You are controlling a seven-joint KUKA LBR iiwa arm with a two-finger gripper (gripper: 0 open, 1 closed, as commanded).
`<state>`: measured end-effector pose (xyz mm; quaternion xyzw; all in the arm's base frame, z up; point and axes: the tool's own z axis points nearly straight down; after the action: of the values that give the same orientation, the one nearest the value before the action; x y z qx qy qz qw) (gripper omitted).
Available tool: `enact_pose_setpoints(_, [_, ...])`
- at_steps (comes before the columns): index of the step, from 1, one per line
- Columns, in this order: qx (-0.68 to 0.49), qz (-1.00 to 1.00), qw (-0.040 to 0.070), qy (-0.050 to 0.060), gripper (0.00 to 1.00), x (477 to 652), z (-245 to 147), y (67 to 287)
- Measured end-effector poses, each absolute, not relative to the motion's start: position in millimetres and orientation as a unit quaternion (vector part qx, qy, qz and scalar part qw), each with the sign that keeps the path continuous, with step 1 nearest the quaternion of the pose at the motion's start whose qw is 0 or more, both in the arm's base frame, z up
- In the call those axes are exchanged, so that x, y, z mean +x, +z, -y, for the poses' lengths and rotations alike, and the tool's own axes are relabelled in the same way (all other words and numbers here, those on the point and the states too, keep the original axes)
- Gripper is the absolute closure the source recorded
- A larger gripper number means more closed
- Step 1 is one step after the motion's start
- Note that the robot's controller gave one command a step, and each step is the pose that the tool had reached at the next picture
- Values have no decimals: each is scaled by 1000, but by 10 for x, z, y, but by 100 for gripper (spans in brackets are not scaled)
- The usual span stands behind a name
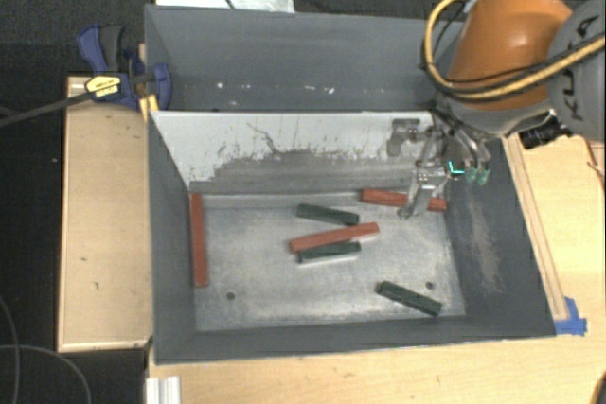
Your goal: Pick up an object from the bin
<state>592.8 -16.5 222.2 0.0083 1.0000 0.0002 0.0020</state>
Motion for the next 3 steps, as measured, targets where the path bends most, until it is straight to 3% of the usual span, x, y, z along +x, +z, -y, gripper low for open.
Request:
enact_pose_setpoints(1, [31,-999,5,0,0,5899,199,1786])
enact_pose_setpoints(2, [-6,-1000,2,0,0,5861,-176,1242])
enact_pose_setpoints(3, [-73,-997,2,1,0,5639,-350,736])
